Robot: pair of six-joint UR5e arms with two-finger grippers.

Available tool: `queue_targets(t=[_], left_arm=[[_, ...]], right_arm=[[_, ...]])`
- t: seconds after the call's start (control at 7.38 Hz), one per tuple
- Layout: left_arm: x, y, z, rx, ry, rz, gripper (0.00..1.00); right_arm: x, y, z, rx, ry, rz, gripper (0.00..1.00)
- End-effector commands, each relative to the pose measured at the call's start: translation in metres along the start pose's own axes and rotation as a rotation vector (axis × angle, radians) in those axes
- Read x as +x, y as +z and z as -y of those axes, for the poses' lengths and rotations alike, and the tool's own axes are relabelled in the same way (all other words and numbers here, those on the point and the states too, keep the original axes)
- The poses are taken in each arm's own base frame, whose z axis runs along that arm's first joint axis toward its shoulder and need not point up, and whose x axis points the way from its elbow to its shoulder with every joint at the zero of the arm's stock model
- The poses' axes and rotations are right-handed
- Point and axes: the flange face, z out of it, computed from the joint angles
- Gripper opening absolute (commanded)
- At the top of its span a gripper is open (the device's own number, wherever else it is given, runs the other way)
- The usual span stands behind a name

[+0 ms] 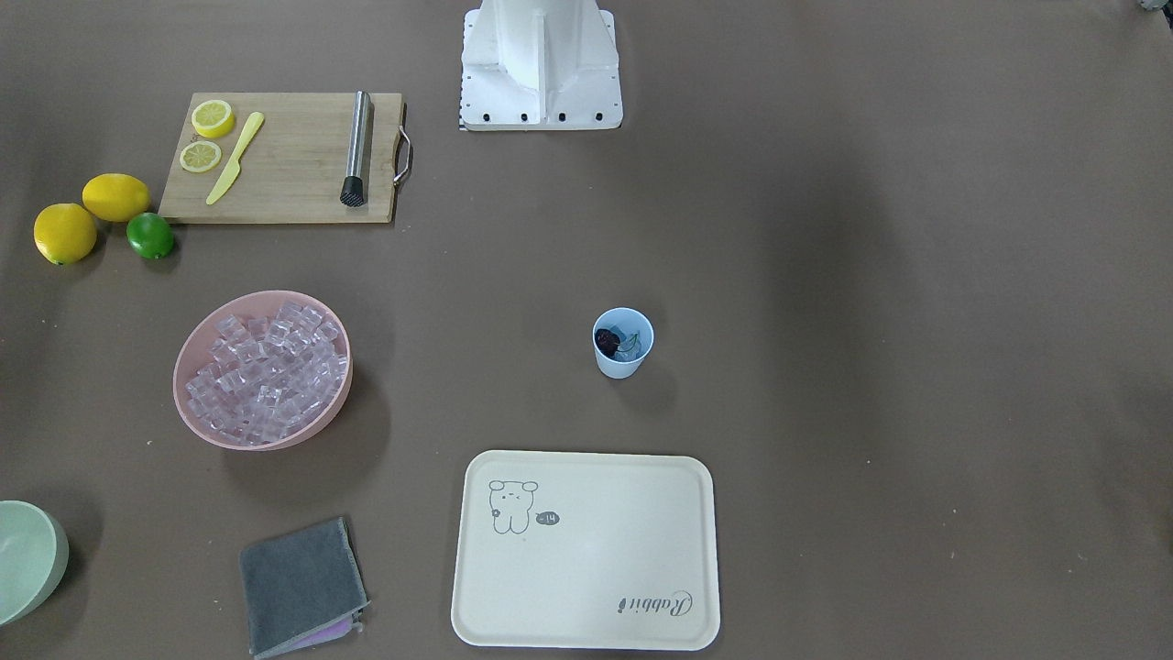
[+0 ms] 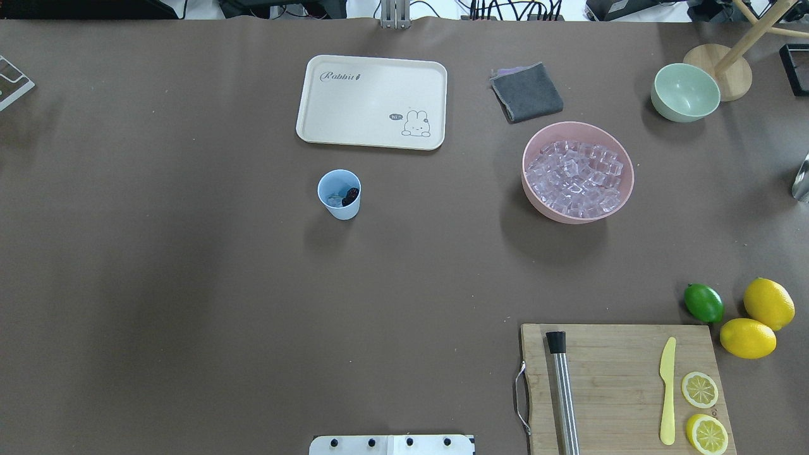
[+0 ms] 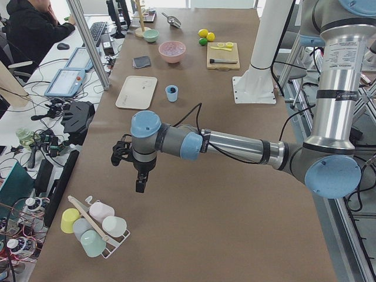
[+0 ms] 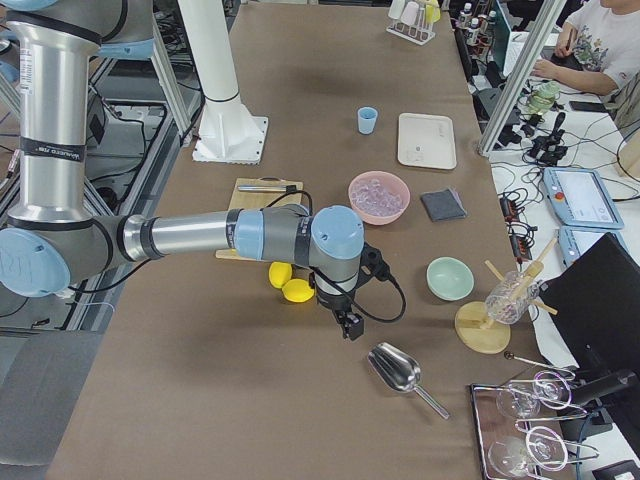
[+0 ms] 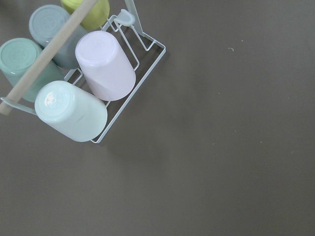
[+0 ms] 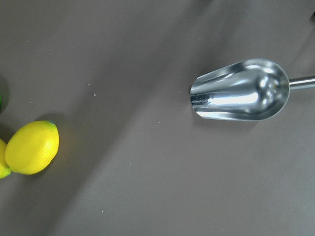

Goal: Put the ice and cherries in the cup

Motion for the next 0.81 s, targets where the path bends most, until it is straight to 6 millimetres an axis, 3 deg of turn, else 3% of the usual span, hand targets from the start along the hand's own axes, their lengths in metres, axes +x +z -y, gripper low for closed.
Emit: queue_targets(t=[0.0,0.68], left_arm=[[-0.011,0.020,-0.002,-0.031,0.055,-0.006,0.98],[0.011,0.000,0.023,-0.050,0.044,-0.008,0.98]], right_arm=[[0.013,0.002,0.011,-0.001,0.000,0.003,0.99],[0.019,0.008,0.008,-0.010,0.018,0.011,0.99]])
